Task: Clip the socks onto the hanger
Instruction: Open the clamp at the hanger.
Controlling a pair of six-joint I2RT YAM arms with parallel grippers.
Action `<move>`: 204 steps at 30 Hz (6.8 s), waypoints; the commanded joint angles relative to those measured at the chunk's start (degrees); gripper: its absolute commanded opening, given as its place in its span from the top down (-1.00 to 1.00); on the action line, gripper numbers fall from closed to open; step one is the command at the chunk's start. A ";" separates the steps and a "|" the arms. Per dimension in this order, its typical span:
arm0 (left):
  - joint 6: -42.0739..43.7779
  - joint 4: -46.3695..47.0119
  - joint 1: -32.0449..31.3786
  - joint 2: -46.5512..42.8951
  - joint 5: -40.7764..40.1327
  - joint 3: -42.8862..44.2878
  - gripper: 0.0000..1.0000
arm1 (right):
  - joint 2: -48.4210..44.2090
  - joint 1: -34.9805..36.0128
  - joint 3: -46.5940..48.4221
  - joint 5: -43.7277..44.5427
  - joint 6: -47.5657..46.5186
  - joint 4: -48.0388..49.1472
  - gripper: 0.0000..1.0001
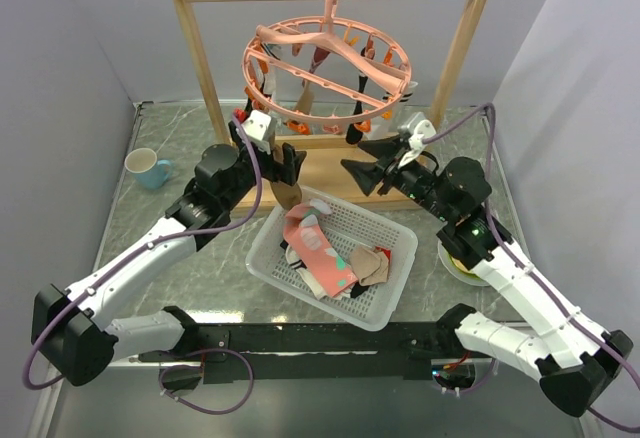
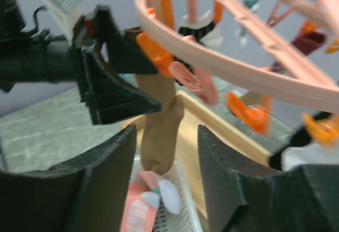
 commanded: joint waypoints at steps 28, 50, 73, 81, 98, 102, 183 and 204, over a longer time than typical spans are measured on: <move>-1.44 3.64 2.28 -5.31 2.58 -2.18 -0.99 | 14.39 -2.71 5.98 -12.89 0.75 18.69 -0.48; -3.46 3.02 2.28 -5.83 7.33 -2.09 -0.99 | 14.58 1.51 -0.34 2.40 -1.80 26.43 -0.50; -3.29 2.76 2.28 -6.01 7.50 -1.65 -0.99 | 7.28 4.85 -10.72 7.50 -2.14 29.95 -0.47; -3.11 2.32 2.28 -5.92 7.59 -0.86 -0.99 | 9.21 4.94 -9.85 5.31 -2.58 33.29 -0.47; -2.85 2.67 2.28 -6.89 8.47 -2.09 -0.99 | 16.68 5.38 -3.52 6.18 3.39 40.06 -0.19; -3.03 2.94 2.19 -6.98 8.99 -2.26 -0.99 | 18.35 6.17 -2.55 8.03 4.09 41.20 -0.12; -29.05 -4.10 2.46 -5.40 13.32 12.94 -0.86 | 23.27 13.03 5.71 14.80 -5.93 28.55 1.00; -27.90 -1.54 2.11 0.05 11.02 13.82 -0.31 | 21.16 13.29 3.51 14.18 -4.87 29.60 1.00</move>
